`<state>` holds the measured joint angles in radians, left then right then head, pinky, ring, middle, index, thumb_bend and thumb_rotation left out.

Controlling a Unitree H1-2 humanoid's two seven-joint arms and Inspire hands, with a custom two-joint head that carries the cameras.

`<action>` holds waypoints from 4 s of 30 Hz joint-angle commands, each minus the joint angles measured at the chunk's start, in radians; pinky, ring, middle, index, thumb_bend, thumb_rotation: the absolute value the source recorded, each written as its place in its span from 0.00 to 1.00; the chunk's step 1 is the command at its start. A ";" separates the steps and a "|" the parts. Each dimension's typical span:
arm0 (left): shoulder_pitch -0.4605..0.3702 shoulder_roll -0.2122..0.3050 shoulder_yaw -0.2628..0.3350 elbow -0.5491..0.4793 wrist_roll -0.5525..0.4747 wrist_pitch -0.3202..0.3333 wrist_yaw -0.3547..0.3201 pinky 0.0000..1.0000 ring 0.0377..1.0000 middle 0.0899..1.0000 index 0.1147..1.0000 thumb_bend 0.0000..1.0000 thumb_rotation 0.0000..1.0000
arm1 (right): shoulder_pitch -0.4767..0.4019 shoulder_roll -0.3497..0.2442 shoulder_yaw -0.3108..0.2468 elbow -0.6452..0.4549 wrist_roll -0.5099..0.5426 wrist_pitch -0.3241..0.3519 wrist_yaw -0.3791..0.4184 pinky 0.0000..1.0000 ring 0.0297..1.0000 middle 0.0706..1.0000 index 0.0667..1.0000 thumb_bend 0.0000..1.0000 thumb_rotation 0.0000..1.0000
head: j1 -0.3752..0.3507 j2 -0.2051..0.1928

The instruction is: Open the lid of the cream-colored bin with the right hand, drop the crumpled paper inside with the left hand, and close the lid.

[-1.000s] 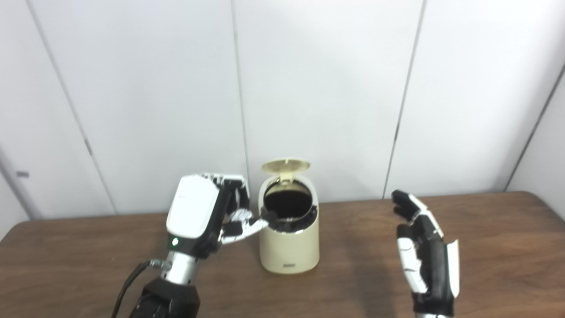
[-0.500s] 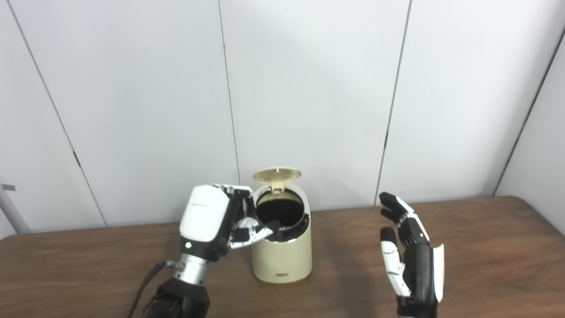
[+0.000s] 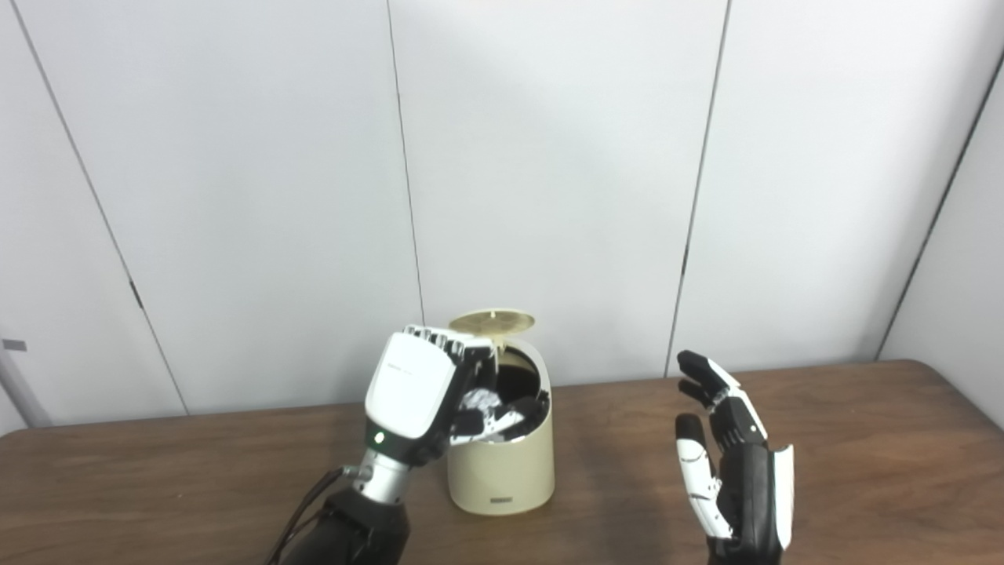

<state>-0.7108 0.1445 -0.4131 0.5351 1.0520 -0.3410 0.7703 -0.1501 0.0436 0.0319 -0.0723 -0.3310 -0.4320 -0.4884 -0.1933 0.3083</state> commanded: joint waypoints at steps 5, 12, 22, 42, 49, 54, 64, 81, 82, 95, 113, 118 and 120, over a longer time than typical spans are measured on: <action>-0.100 -0.014 -0.026 0.064 -0.001 -0.041 0.118 0.05 0.04 0.04 0.05 0.49 0.14 | -0.026 0.000 0.000 -0.040 -0.012 -0.038 -0.016 0.75 0.80 0.77 0.74 0.24 0.70 | -0.011 -0.002; -0.151 -0.009 -0.069 0.124 0.012 -0.063 0.183 0.05 0.04 0.05 0.06 0.49 0.11 | -0.025 0.008 0.004 -0.038 -0.014 -0.038 -0.016 0.74 0.79 0.76 0.72 0.23 0.70 | -0.013 -0.008; -0.216 -0.005 -0.137 0.263 0.043 -0.077 0.314 0.05 0.06 0.07 0.08 0.50 0.17 | -0.011 0.011 0.005 -0.053 -0.007 -0.037 0.000 0.76 0.81 0.78 0.73 0.23 0.70 | -0.002 -0.021; -0.293 0.020 -0.233 0.446 -0.009 -0.128 0.369 0.24 0.24 0.25 0.25 0.88 0.37 | 0.011 0.003 0.006 -0.082 0.020 -0.037 0.019 0.77 0.81 0.78 0.74 0.24 0.75 | 0.021 -0.022; -0.302 0.028 -0.280 0.455 -0.073 -0.129 0.364 0.32 0.33 0.35 0.36 0.97 0.39 | 0.016 0.010 -0.006 -0.094 0.027 -0.036 0.038 0.77 0.81 0.78 0.73 0.21 0.74 | 0.028 -0.015; -0.301 0.034 -0.300 0.453 -0.115 -0.129 0.352 0.35 0.37 0.40 0.42 1.00 0.36 | 0.016 0.014 -0.013 -0.096 0.026 -0.035 0.048 0.77 0.81 0.78 0.73 0.22 0.74 | 0.031 -0.014; -0.290 0.047 -0.308 0.429 -0.151 -0.129 0.324 0.36 0.40 0.44 0.47 1.00 0.31 | 0.016 0.019 -0.022 -0.098 0.015 -0.036 0.060 0.75 0.80 0.78 0.73 0.21 0.72 | 0.040 -0.005; -0.162 0.104 -0.208 0.210 -0.144 -0.128 0.318 0.16 0.16 0.18 0.40 0.51 0.07 | 0.007 0.009 -0.034 -0.084 0.040 -0.036 0.089 0.76 0.80 0.77 0.73 0.20 0.70 | 0.075 0.004; -0.148 0.107 -0.190 0.186 -0.141 -0.127 0.314 0.16 0.16 0.18 0.40 0.51 0.06 | 0.006 0.009 -0.035 -0.083 0.039 -0.036 0.091 0.76 0.80 0.77 0.73 0.20 0.70 | 0.078 0.005; 0.174 0.110 0.096 -0.319 -0.248 -0.083 0.117 0.13 0.14 0.18 0.40 0.49 0.07 | 0.000 -0.008 -0.051 -0.068 0.056 -0.035 0.120 0.76 0.81 0.79 0.74 0.18 0.71 | 0.124 0.014; 0.512 -0.037 0.363 -0.659 -0.663 -0.087 -0.231 0.41 0.48 0.50 0.43 0.47 0.08 | -0.003 -0.058 -0.075 -0.048 0.088 -0.035 0.159 0.75 0.80 0.77 0.74 0.21 0.80 | 0.173 0.013; 0.525 -0.077 0.395 -0.686 -0.743 -0.058 -0.308 0.45 0.54 0.55 0.43 0.47 0.08 | -0.040 -0.104 -0.064 -0.051 0.024 -0.038 0.140 0.72 0.78 0.75 0.72 0.17 0.75 | 0.170 0.020; 0.527 -0.094 0.408 -0.694 -0.755 -0.053 -0.330 0.48 0.57 0.57 0.43 0.47 0.08 | -0.064 -0.121 -0.071 -0.061 -0.020 -0.027 0.162 0.73 0.79 0.76 0.73 0.25 0.78 | 0.170 0.023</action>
<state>-0.1581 0.0550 -0.0147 -0.1144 0.3033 -0.3893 0.4565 -0.1555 -0.0677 -0.0374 -0.0951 -0.3150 -0.4333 -0.3367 -0.0230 0.3313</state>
